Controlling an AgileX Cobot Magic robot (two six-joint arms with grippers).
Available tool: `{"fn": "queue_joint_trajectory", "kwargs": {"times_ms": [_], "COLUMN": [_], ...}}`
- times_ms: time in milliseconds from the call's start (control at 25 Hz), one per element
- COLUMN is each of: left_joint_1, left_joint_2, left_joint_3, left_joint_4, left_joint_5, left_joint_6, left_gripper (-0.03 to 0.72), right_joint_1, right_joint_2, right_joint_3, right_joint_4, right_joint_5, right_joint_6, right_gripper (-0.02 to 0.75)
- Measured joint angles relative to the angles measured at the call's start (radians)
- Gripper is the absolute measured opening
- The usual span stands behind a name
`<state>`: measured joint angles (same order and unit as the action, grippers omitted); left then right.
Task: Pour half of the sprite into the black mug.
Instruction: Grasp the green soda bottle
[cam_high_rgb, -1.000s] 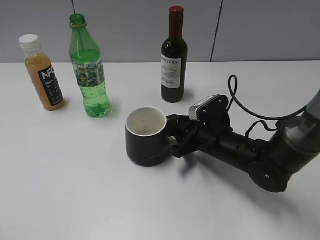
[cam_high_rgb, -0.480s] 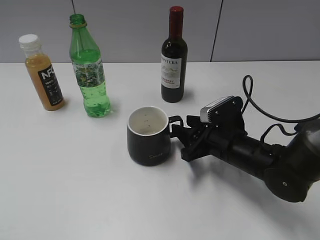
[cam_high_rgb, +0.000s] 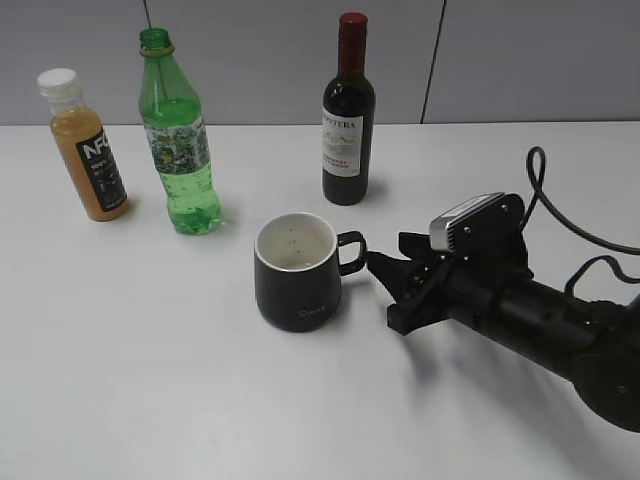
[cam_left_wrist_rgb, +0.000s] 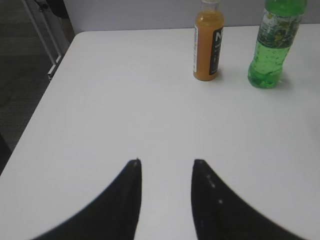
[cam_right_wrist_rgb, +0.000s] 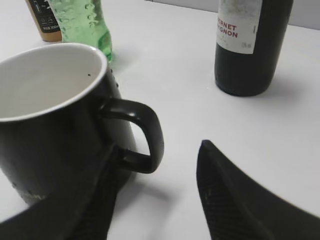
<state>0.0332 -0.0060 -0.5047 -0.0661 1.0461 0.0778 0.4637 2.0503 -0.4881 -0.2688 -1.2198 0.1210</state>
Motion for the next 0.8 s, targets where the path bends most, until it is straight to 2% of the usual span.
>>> {"fn": "queue_joint_trajectory", "kwargs": {"times_ms": [160,280,480,640,800], "left_joint_1": [0.000,0.000,0.000,0.000,0.000], "left_joint_2": [0.000,0.000,0.000,0.000,0.000], "left_joint_3": [0.000,0.000,0.000,0.000,0.000], "left_joint_4": [0.000,0.000,0.000,0.000,0.000], "left_joint_5": [0.000,0.000,0.000,0.000,0.000], "left_joint_6": [0.000,0.000,0.000,0.000,0.000], "left_gripper": [0.268,0.268,0.268,0.268,0.268], "right_joint_1": [0.000,0.000,-0.008,-0.051,-0.116], "right_joint_2": [-0.070,-0.137,-0.219,-0.248,-0.276], "right_joint_3": [0.057,0.093,0.114,0.113,0.078], "right_joint_4": [0.067,0.176,0.359,0.422,0.498], "right_joint_5": [0.000,0.000,0.000,0.000,0.036], "right_joint_6": [-0.024,-0.051,-0.165,-0.210,-0.241], "right_gripper": [0.387,0.403,0.496,0.533,0.535]}}
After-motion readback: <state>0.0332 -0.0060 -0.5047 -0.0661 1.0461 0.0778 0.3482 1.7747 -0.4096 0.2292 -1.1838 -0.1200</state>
